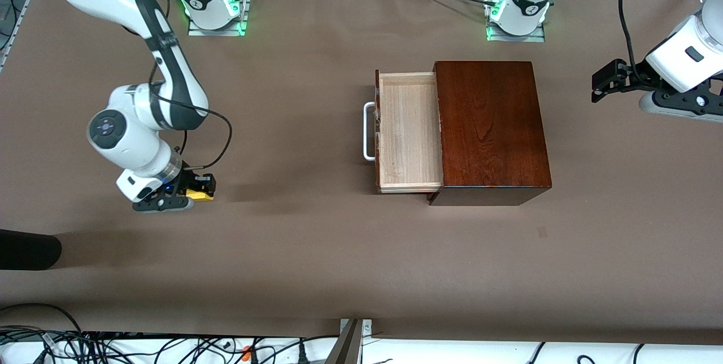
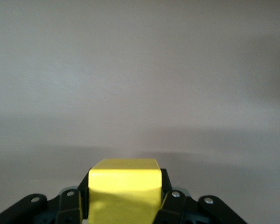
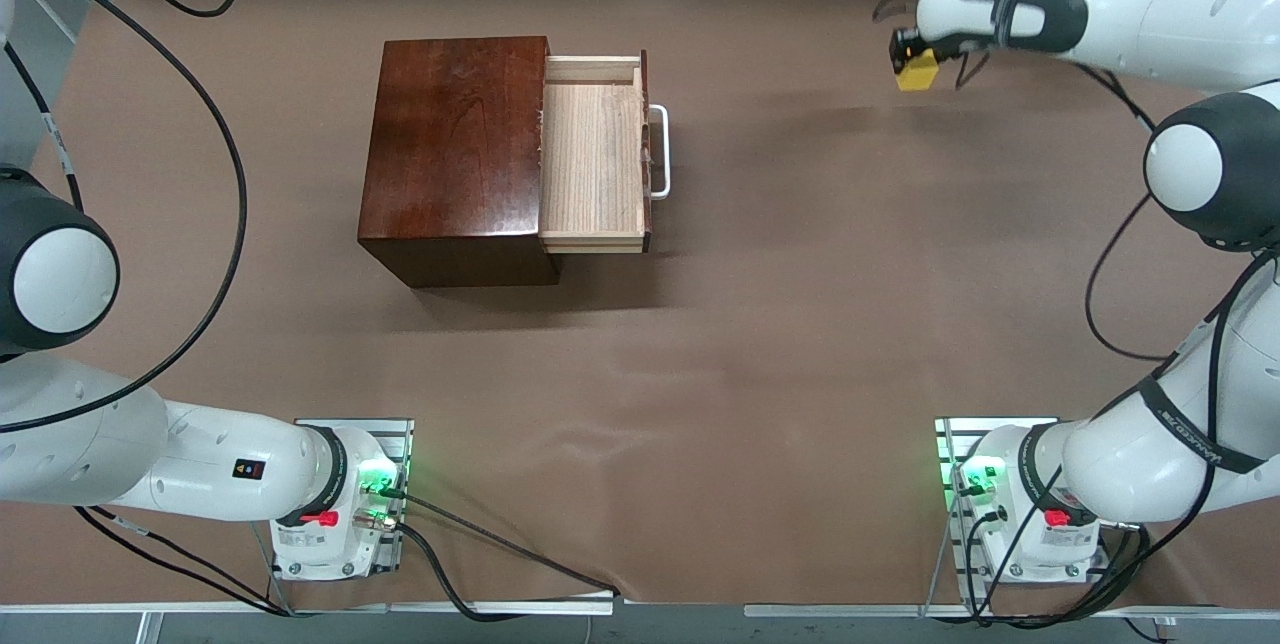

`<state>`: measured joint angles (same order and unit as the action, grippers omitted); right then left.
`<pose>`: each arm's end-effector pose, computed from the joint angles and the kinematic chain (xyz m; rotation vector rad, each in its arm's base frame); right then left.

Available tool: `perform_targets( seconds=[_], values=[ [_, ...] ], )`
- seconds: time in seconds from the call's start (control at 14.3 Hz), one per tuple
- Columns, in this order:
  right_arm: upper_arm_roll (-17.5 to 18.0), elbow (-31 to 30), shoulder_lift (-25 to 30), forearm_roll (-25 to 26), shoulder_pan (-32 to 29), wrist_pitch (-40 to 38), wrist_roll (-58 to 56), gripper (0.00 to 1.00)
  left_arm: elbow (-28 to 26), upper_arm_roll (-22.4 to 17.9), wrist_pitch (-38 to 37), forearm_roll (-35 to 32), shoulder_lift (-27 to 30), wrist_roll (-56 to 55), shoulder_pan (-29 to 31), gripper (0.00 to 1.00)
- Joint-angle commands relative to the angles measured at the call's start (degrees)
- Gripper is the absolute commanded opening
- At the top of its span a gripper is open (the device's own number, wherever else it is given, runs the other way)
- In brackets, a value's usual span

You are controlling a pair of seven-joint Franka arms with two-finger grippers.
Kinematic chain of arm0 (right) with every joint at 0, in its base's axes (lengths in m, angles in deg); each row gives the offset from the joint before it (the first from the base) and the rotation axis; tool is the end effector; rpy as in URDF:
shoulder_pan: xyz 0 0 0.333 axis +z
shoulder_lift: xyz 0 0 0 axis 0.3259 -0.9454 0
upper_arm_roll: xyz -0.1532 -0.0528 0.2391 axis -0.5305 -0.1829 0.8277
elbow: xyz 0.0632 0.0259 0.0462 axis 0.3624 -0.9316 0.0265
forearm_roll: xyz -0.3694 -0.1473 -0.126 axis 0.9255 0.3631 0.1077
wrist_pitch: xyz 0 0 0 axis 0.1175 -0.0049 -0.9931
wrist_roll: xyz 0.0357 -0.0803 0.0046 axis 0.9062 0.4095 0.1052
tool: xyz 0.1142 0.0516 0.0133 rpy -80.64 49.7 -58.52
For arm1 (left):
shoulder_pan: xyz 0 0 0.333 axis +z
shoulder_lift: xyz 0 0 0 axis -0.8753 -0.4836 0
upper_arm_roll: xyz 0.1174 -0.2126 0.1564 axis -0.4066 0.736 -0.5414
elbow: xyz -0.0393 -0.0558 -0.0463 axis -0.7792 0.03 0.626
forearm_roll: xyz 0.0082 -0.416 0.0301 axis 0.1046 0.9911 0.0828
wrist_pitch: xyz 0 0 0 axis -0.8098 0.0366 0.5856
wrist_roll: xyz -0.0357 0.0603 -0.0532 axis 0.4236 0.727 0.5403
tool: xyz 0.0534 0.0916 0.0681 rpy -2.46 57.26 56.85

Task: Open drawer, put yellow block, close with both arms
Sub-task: 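Lift the yellow cube and carry it over the open drawer with the right gripper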

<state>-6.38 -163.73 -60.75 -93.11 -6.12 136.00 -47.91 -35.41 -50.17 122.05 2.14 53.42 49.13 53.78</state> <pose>0.6643 0.1125 0.2483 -3.0996 -0.0454 -0.1269 0.5878 -0.0528 0.5729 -3.1145 0.2361 0.0858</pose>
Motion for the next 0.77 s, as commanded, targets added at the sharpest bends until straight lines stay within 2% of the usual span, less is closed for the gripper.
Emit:
perform_targets(
  seconds=[0.0, 0.28, 0.42, 0.7],
  values=[
    [0.0, 9.4, -1.0, -0.2, 4.2, -11.7, 13.3, 0.09, 0.7, -0.1, -0.8, 1.5, 0.4, 0.6, -0.1, 1.0],
    [0.2, 14.4, -0.6, -0.9, 11.7, -20.0, 35.7, 0.1, 0.7, -0.1, -0.8, 1.4, 0.3, 0.6, -0.1, 1.0],
    [0.2, 16.7, -0.5, -3.9, 15.4, -23.5, 49.1, 0.1, 0.7, -0.1, -0.8, 1.3, 0.3, 0.6, -0.1, 1.0],
    [0.3, 20.4, -0.6, -5.5, 23.2, -27.0, 71.9, 0.1, 0.7, -0.1, -0.8, 1.2, 0.3, 0.6, -0.1, 1.0]
  ],
)
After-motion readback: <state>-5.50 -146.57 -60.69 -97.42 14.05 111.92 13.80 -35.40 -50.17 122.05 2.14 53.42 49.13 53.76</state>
